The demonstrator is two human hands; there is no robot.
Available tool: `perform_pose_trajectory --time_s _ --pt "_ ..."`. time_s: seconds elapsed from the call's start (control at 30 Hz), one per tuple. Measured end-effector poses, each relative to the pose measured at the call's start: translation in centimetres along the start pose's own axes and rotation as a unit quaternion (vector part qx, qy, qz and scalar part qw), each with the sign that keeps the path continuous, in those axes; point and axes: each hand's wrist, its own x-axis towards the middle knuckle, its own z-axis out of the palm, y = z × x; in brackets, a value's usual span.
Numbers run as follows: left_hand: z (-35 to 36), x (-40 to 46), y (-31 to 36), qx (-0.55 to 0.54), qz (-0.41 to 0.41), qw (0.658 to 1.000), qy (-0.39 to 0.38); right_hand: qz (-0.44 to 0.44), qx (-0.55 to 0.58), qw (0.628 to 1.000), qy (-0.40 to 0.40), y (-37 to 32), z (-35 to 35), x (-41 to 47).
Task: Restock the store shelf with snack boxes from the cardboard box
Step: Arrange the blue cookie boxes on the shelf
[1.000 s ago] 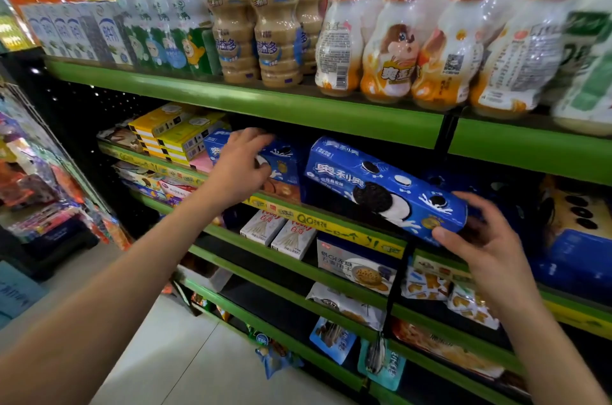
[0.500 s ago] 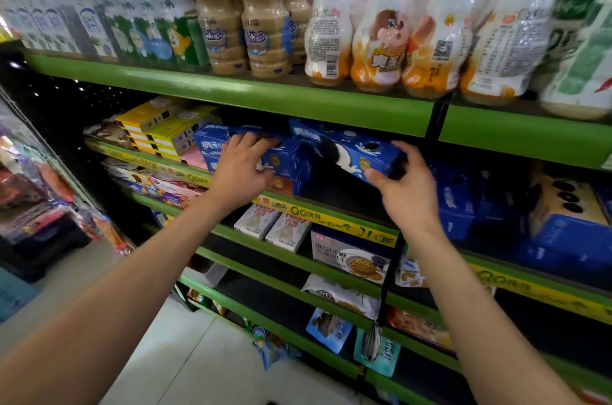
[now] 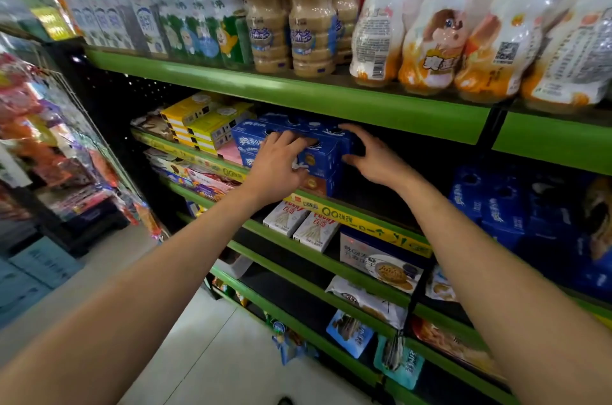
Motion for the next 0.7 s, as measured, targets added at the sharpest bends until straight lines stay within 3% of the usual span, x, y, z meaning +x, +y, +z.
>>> perform_pose_trajectory --time_s 0.33,0.7 --pt "0.6 0.2 -0.4 -0.009 0.006 1.0 0.017 -0.022 0.063 0.997 -0.042 -1.3 -0.1 0.9" --pt "0.5 0.2 -0.2 -0.009 0.009 1.0 0.017 -0.027 0.037 0.997 -0.069 -2.0 -0.3 1.9"
